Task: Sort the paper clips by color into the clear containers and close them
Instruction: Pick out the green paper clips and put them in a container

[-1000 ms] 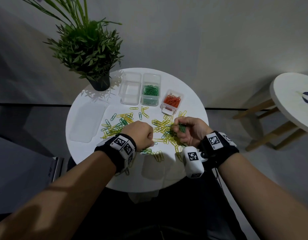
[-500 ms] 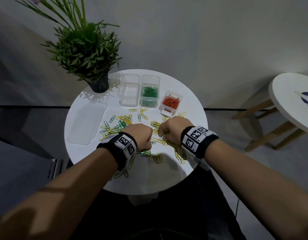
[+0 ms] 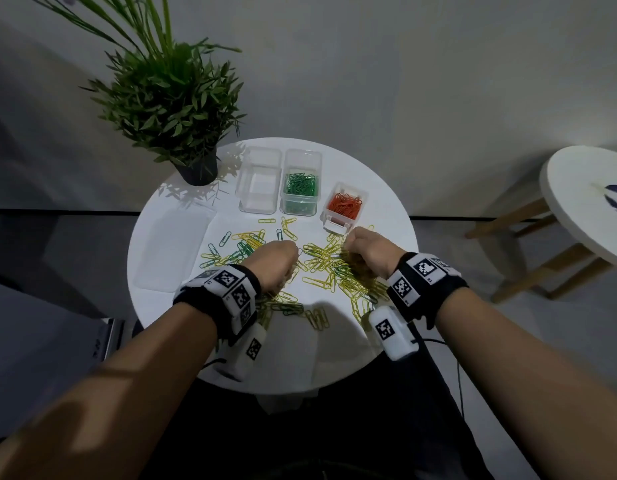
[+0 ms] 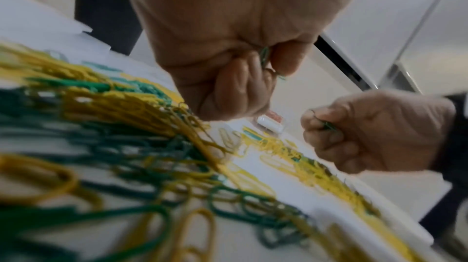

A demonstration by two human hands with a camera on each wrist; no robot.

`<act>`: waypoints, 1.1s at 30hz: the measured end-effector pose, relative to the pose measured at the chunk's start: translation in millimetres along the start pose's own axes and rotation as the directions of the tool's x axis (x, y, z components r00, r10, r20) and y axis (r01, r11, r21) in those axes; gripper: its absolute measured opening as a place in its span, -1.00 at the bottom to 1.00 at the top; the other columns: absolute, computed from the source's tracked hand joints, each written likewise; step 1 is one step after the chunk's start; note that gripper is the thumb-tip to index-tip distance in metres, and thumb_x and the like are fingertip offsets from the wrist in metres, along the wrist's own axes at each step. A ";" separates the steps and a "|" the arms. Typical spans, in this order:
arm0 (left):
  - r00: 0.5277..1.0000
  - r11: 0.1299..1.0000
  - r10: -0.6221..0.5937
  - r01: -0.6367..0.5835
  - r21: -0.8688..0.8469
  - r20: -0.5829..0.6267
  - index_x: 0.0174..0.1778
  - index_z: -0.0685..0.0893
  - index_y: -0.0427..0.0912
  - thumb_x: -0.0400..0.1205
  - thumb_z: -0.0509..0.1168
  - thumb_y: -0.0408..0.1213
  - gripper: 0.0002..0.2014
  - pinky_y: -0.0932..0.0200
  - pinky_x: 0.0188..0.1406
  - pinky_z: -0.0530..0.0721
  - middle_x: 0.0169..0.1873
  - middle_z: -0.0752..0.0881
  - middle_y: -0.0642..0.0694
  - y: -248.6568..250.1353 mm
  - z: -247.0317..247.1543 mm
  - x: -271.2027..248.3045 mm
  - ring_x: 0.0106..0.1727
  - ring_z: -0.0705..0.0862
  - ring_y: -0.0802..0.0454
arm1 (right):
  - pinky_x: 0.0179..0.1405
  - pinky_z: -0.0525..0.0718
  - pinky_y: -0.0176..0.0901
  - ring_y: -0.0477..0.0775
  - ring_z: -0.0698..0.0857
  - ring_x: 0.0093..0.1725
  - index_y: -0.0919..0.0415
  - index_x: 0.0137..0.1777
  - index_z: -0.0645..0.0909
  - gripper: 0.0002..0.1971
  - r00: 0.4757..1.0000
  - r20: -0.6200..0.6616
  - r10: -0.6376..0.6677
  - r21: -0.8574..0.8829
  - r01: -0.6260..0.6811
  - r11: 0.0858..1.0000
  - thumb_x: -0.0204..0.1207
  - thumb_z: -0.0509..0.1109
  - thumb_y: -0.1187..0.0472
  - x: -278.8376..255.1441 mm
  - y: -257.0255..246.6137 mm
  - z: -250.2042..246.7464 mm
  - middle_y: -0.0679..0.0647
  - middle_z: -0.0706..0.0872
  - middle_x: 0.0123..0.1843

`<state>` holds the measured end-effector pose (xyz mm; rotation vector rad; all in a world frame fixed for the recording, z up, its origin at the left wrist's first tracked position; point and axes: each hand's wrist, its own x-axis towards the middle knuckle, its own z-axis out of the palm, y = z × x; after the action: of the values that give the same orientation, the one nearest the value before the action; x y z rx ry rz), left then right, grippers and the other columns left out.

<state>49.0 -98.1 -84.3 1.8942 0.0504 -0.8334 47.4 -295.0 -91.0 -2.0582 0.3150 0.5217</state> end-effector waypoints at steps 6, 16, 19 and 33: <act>0.984 0.913 0.015 0.059 -0.403 0.179 -0.50 0.20 -0.07 0.49 -0.11 -0.41 -0.75 0.46 -0.55 0.03 -0.63 0.17 0.01 3.8 4.4 1.2 -0.67 0.07 0.19 | -0.60 0.16 -0.39 -0.05 0.20 -0.59 0.09 -0.20 0.27 -0.79 0.987 0.145 0.075 0.541 -0.142 0.829 0.71 0.03 0.19 -8.9 4.6 -1.7 0.02 0.32 -0.52; 0.987 0.827 0.075 0.020 -0.561 0.145 -0.42 0.43 -0.17 0.73 -0.01 -0.07 -0.58 0.45 -0.62 0.04 -0.57 0.45 -0.08 9.9 6.1 6.5 -0.67 0.23 0.11 | -0.71 0.41 -0.38 -0.11 0.47 -0.68 0.29 -0.17 0.58 -0.85 0.995 -0.089 0.046 0.176 -0.030 0.984 0.60 0.25 0.43 -17.0 19.0 -23.0 0.17 0.61 -0.40; 0.999 0.891 0.015 0.005 -0.454 0.040 -0.42 0.48 -0.15 0.74 0.06 -0.13 -0.60 0.38 -0.60 0.03 -0.53 0.42 -0.11 8.5 13.2 16.0 -0.66 0.21 0.10 | -0.39 0.67 -0.19 -0.02 0.68 -0.43 0.21 -0.20 0.66 -0.85 0.984 -0.175 0.025 -0.151 -0.052 0.987 0.40 0.56 0.16 -18.0 23.9 -20.4 0.08 0.76 -0.33; 0.929 0.598 0.369 -0.264 0.757 0.033 0.18 0.70 0.21 0.62 0.31 -0.09 -0.76 0.10 0.18 0.60 0.17 0.72 0.07 22.9 44.7 20.5 0.25 0.64 0.01 | -0.37 0.70 -0.22 -0.15 0.73 -0.41 0.33 -0.25 0.70 -0.89 0.968 -0.249 0.016 -0.114 -0.046 0.992 0.46 0.37 0.38 -12.9 28.5 -28.7 -0.06 0.79 -0.36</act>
<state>50.0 -152.1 -88.5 2.6329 -0.6487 -0.4965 30.9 -334.1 -93.1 -2.2420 0.4740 0.3072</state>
